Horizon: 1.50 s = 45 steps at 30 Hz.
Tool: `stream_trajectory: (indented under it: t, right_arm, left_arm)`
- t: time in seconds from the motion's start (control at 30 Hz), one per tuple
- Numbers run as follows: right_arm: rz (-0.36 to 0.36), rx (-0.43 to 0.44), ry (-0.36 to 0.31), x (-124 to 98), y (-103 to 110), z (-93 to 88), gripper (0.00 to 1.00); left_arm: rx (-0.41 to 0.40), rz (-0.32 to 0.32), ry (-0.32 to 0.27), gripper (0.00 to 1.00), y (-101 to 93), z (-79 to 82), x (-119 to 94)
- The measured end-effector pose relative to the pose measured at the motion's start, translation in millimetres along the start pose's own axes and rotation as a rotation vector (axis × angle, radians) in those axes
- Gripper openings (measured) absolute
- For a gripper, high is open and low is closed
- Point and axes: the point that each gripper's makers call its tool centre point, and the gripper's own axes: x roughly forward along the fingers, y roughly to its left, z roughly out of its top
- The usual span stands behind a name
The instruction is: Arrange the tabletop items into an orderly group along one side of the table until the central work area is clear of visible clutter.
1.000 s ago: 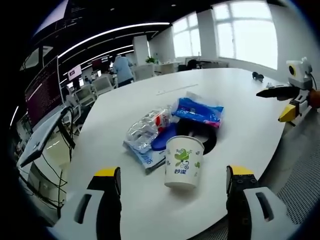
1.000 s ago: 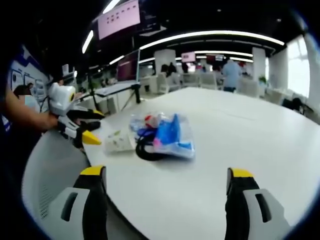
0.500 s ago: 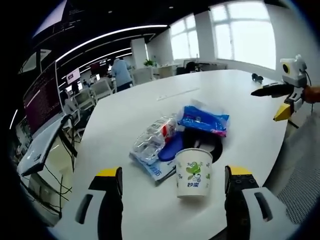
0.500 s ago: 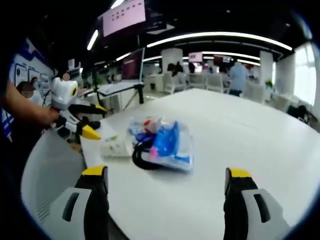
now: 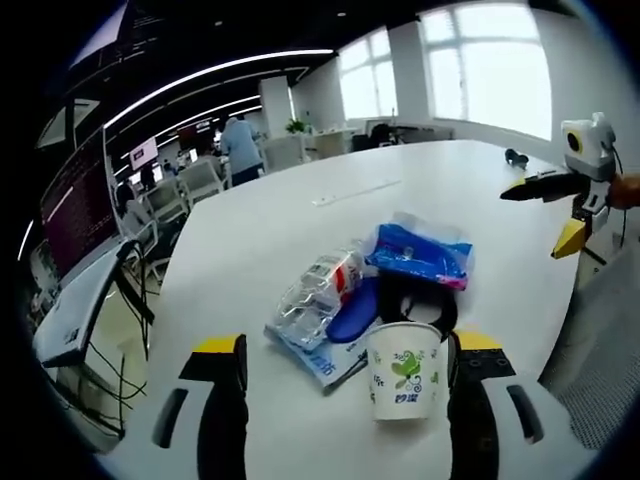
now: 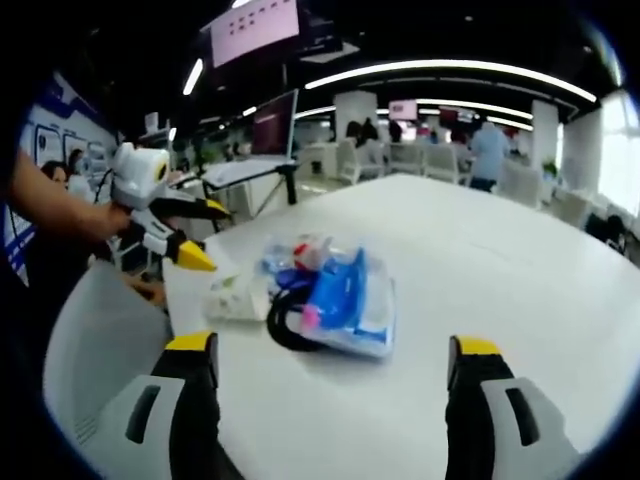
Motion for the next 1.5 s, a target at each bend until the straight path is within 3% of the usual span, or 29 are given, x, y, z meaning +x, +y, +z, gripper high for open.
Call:
stream_trajectory:
  t: [0.7, 1.07, 1.5]
  right_arm:
    - [0.011, -0.020, 0.036, 32.9, -16.8, 16.8, 0.88]
    - [0.010, -0.018, 0.040, 46.7, -22.7, 22.1, 0.82]
    - [0.018, -0.005, 0.036, 62.9, -29.6, 29.0, 0.76]
  left_arm:
    - [-0.022, -0.030, 0.007, 0.79, 21.1, 8.7, 34.7]
    - [0.044, -0.076, 0.025, 0.77, 18.3, 13.7, 50.5]
    - [0.061, -0.108, 0.041, 0.74, 18.5, 16.2, 69.5]
